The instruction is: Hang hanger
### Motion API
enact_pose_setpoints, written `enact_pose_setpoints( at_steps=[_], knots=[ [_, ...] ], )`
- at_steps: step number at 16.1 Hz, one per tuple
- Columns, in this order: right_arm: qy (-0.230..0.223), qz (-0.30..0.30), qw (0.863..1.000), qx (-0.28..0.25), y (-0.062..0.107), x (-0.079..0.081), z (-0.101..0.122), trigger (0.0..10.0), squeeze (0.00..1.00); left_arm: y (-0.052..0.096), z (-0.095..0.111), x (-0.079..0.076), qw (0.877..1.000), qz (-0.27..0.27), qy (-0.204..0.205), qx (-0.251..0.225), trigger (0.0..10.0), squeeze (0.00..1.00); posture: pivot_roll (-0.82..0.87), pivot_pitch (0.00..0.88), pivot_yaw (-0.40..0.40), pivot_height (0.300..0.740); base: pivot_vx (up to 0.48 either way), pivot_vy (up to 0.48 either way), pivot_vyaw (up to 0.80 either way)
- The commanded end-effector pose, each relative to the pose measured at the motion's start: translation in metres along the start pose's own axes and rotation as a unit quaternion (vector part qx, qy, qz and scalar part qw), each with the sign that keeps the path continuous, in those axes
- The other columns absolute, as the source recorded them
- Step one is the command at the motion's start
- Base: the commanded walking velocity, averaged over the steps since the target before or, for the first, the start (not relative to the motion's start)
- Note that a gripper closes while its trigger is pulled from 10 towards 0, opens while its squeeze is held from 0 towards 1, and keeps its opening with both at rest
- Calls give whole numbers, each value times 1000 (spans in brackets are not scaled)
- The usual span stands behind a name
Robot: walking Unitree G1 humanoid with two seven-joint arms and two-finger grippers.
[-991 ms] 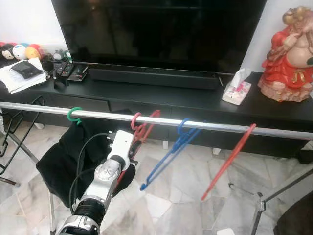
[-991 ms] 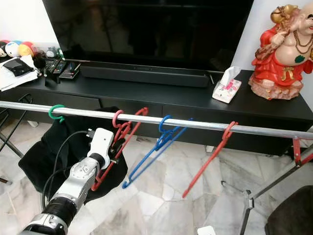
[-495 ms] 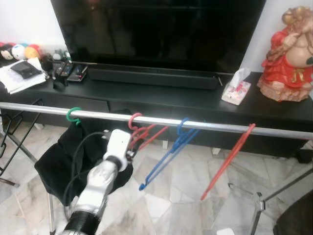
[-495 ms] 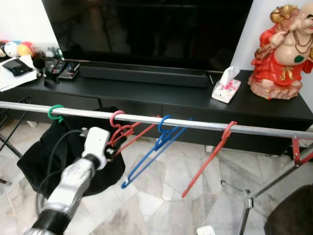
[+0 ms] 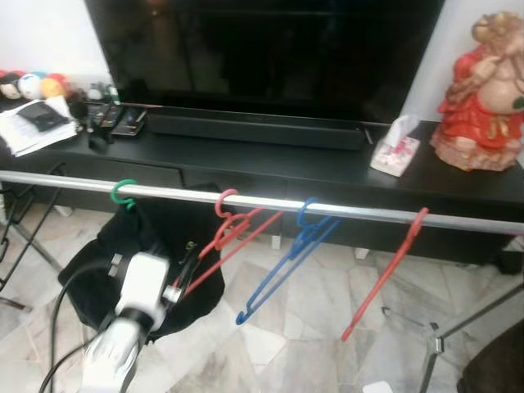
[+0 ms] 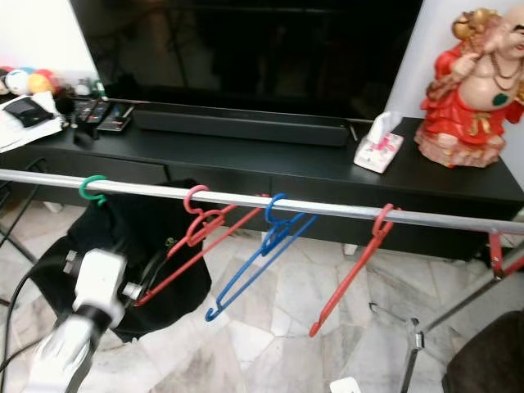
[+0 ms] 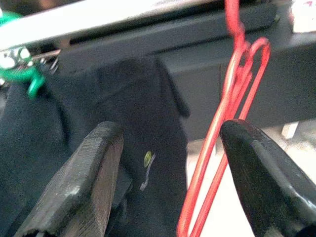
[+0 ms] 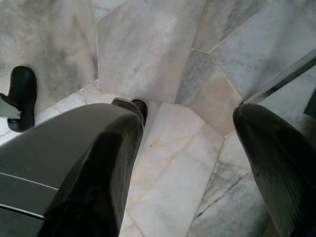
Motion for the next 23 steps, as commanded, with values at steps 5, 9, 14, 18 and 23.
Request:
enact_pose_setpoints(
  at_steps=[5, 9, 14, 18, 23],
  knots=[
    [-5, 0, 1000, -1, 0, 1, 0, 10000, 0, 43, -51, 35, 989, 112, -38, 86, 10000, 0, -19, 0, -11, 740, 0, 0, 0],
    [-8, -1, 1000, -1, 0, 2, 0, 10000, 0, 65, -111, 53, 958, 214, 3, 192, 10000, 0, -21, 0, -9, 740, 0, 0, 0],
    [-11, -1, 1000, -2, 0, 3, 1, 10000, 0, 79, -177, 18, 926, 150, 53, 342, 10000, 0, -35, 0, -6, 740, 0, 0, 0],
    [-18, -8, 1000, -2, 0, 2, 1, 10000, 0, 86, -202, 5, 894, 128, 52, 426, 10000, 0, -42, 0, -26, 740, 0, 0, 0],
    [-187, -60, 980, 9, 2, -2, -10, 10000, 0, 52, -192, -7, 905, 112, 72, 403, 10000, 0, -52, 0, -24, 740, 0, 0, 0]
  ],
)
Point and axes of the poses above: a point about 5 cm out from each wrist's last joint towards the gripper, its own y axis pointing back from the gripper into the wrist, its own z axis along the axis of the wrist's last joint, x = y × z, the point moved 3 cm from there along -y, pointing out of the wrist towards the gripper, and after that the axes turned 10 degrees about y, right-handed, at the moved point
